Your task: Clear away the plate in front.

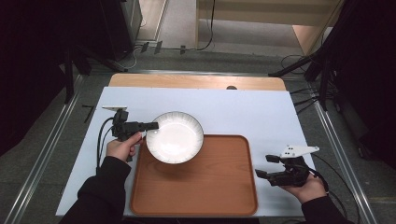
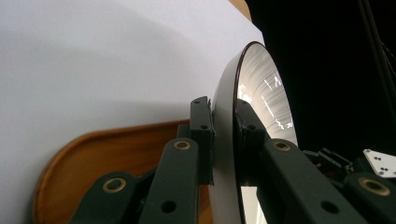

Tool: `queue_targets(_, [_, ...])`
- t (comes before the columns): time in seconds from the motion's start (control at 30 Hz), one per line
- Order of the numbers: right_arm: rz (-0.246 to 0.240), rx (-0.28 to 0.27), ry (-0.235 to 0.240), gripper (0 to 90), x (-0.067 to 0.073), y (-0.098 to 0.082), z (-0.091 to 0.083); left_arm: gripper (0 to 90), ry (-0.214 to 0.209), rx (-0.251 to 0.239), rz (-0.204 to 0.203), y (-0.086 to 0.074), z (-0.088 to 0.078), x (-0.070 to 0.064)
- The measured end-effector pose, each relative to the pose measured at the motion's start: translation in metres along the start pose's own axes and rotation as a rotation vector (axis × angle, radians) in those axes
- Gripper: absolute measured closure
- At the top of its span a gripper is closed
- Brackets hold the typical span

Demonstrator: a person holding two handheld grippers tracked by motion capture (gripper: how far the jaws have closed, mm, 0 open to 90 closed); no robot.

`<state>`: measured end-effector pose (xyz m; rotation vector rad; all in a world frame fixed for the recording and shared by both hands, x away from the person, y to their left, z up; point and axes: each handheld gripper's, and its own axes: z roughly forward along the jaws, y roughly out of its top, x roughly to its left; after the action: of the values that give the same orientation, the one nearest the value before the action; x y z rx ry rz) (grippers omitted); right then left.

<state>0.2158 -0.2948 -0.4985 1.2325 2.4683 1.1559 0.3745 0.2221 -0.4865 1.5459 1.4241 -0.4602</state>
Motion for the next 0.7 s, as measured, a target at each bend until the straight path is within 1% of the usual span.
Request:
queue_targets(0.1, [0.002, -0.002, 0.0, 25.5, 0.0, 0.0, 0.0, 81.4, 0.003, 0.015, 0.005, -0.006, -0.002, -0.002])
queue_targets(0.13, [0.002, -0.003, -0.001, 25.4, 0.0, 0.0, 0.0, 81.4, 0.001, 0.017, 0.014, -0.008, -0.003, -0.003])
queue_targets(0.23, [0.005, -0.002, -0.001, 25.4, 0.0, 0.0, 0.0, 81.4, -0.007, 0.019, 0.002, -0.015, -0.004, -0.001])
queue_targets(0.4, [0.006, -0.002, -0.002, 25.4, -0.001, 0.0, 0.0, 80.9, -0.006, 0.033, 0.003, -0.026, -0.005, -0.002])
queue_targets(0.5, [0.01, -0.003, 0.002, 25.4, 0.0, 0.001, 0.0, 80.9, -0.007, 0.048, 0.011, -0.032, -0.004, -0.002])
queue_targets(0.6, [0.002, 0.0, 0.003, 25.4, 0.0, 0.001, 0.001, 80.9, -0.004, 0.067, 0.007, -0.038, -0.002, -0.001])
queue_targets(0.7, [0.001, 0.001, 0.003, 25.4, 0.0, 0.001, 0.001, 80.7, 0.007, 0.07, 0.01, -0.042, -0.002, -0.001])
